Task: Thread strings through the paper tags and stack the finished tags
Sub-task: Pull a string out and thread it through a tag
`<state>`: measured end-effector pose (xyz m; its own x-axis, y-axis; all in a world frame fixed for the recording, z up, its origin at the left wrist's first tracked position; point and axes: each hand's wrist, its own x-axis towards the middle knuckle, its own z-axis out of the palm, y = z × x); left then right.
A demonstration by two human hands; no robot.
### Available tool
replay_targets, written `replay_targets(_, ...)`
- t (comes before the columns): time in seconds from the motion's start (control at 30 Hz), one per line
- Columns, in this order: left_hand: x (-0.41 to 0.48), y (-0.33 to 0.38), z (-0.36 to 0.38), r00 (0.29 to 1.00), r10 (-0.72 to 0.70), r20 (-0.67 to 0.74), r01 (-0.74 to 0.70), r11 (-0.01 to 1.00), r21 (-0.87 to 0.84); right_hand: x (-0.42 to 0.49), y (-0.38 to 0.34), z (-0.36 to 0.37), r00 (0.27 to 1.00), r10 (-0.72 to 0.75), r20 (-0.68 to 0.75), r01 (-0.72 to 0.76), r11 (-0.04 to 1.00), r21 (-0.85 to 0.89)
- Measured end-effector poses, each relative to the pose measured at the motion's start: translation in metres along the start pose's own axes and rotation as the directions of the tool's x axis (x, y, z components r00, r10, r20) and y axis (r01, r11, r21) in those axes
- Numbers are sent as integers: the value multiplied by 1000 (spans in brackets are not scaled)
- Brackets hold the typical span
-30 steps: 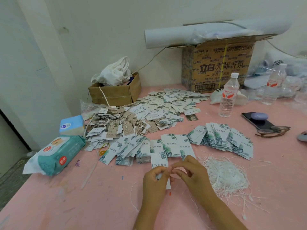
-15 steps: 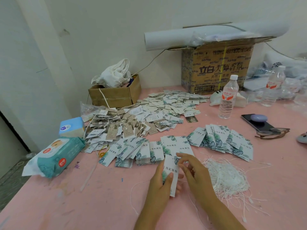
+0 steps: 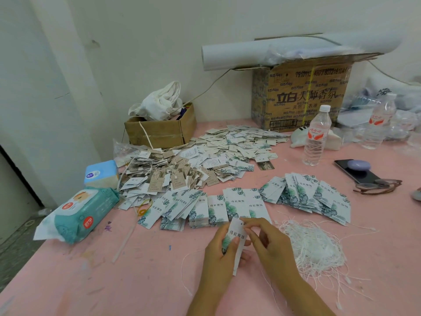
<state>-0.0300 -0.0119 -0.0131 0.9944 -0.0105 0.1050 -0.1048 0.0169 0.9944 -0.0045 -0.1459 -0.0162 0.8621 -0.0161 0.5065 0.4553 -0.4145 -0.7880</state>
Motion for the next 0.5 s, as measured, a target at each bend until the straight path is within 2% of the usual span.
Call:
replay_targets(0.17, 1, -4, 1, 1000, -22, -13, 21, 1000, -17, 1, -7, -4, 980, -184, -72, 165, 964, -206)
replay_targets(0.37, -1, -2, 2, 1000, -6, -19, 5, 1000, -18, 0, -6, -4, 972, -186, -142, 147, 957, -249)
replay_targets(0.5, -2, -1, 3, 999, 32, -25, -32, 999, 5, -1, -7, -4, 969, -208, -134, 164, 945, -282)
